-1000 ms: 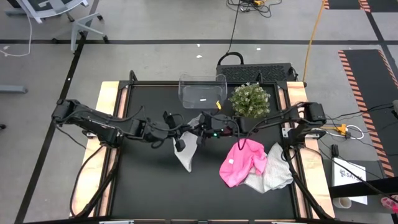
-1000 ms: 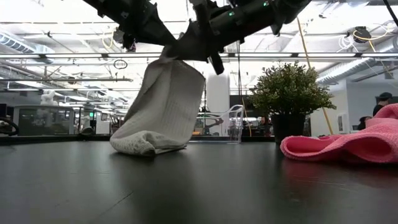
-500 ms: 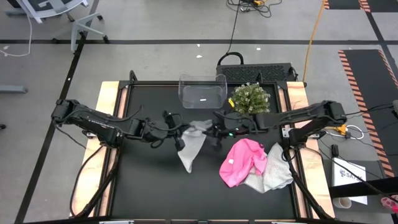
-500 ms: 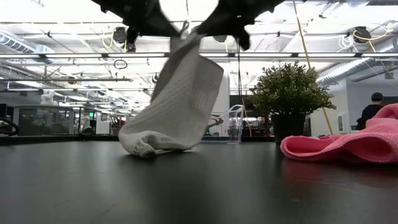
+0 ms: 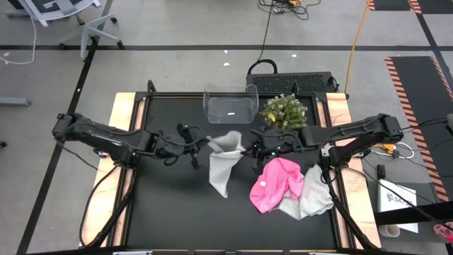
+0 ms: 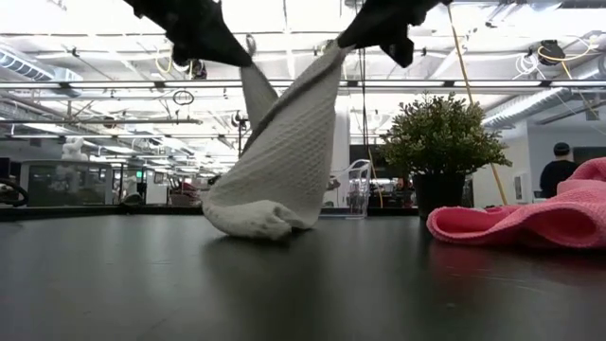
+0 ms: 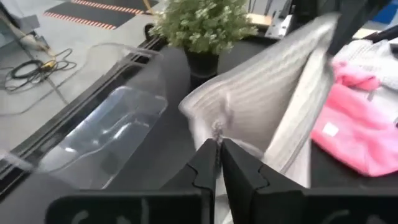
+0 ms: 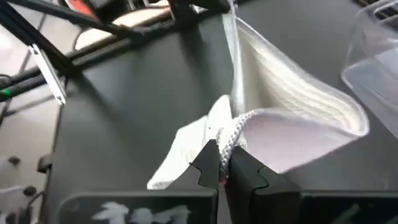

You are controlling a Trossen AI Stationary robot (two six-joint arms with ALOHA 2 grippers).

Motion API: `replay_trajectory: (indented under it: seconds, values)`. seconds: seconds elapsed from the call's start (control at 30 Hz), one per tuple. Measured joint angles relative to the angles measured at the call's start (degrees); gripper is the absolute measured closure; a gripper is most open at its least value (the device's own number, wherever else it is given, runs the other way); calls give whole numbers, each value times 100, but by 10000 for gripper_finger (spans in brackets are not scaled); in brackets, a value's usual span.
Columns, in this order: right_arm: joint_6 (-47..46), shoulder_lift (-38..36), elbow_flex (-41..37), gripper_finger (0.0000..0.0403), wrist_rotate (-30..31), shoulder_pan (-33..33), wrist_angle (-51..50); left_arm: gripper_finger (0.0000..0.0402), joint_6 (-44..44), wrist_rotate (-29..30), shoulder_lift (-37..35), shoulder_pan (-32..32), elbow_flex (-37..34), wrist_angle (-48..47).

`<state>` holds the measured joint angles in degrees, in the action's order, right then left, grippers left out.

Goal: Fold microfiber towels
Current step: Fold the left gray towel

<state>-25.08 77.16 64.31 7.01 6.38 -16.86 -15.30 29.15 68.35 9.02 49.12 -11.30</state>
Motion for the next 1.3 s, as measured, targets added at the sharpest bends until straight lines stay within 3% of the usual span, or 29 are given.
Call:
replay_trajectory:
  seconds: [0.3, 0.53, 0.67, 0.87, 1.0, 1.3]
  values:
    - [81, -817, 11, 403, 34, 10, -488, 398, -167, 255, -1384, 0, 0, -1182]
    - [559, -1355, 11, 403, 65, -312, -529, 399, 479, 859, -2269, 0, 6, -1117]
    - [468, -1411, 11, 403, 3, -403, -492, 400, 438, 683, -2528, 41, 259, -1187]
    - [-133, -1411, 11, 403, -550, 80, -73, 401, -325, 72, -2287, 543, 1066, -2577]
    - [-473, -1411, 11, 403, -566, 583, 337, 401, -942, -50, -1831, 1063, 1668, -3582]
    - [-1593, -1344, 7, 403, -554, 1651, 1529, 401, -1808, -647, -398, 2384, 3382, -4166]
